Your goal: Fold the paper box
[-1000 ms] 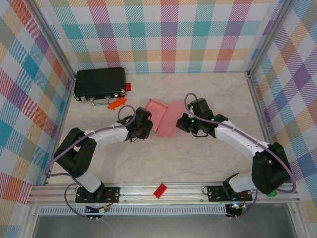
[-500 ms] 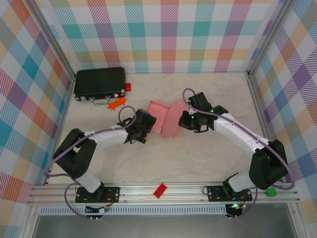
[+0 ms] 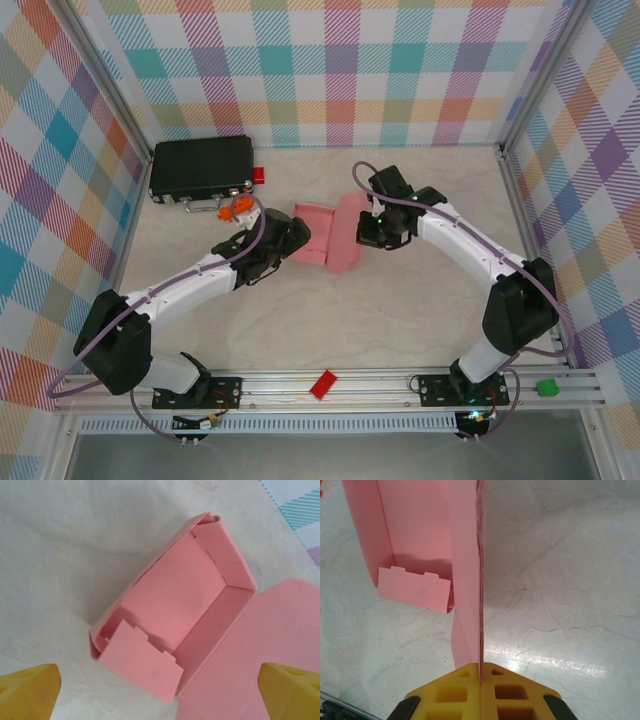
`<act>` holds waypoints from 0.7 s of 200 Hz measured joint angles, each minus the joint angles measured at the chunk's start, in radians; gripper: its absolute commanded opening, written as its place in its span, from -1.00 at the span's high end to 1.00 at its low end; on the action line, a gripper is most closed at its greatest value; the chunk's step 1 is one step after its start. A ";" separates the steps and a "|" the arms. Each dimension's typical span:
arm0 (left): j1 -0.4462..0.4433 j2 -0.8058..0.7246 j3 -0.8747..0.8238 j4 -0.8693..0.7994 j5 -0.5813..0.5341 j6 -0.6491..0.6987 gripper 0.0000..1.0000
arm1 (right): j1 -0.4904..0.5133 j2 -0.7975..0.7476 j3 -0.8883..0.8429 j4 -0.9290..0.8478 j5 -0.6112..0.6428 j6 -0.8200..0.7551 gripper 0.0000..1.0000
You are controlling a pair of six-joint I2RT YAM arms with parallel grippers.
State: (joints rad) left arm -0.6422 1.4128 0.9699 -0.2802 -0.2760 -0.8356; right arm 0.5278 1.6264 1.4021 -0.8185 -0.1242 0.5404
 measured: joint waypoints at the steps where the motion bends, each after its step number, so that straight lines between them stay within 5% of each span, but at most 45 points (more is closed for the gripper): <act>1: 0.000 0.002 0.002 0.000 0.000 0.007 -1.00 | 0.000 0.001 0.002 -0.002 0.000 -0.002 0.87; 22: 0.023 0.063 0.056 -0.014 0.013 0.187 -0.99 | -0.010 0.037 0.054 -0.043 -0.004 -0.048 0.87; 54: 0.118 0.190 0.122 -0.035 0.106 0.357 -0.68 | -0.026 0.089 0.117 -0.102 -0.012 -0.109 0.87; 140: 0.199 0.340 0.179 -0.009 0.354 0.465 -0.41 | -0.043 0.214 0.297 -0.219 -0.022 -0.222 0.80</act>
State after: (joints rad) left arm -0.4435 1.7527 1.1488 -0.2893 0.0776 -0.3710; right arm 0.4850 1.8408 1.6993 -1.0374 -0.1459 0.3183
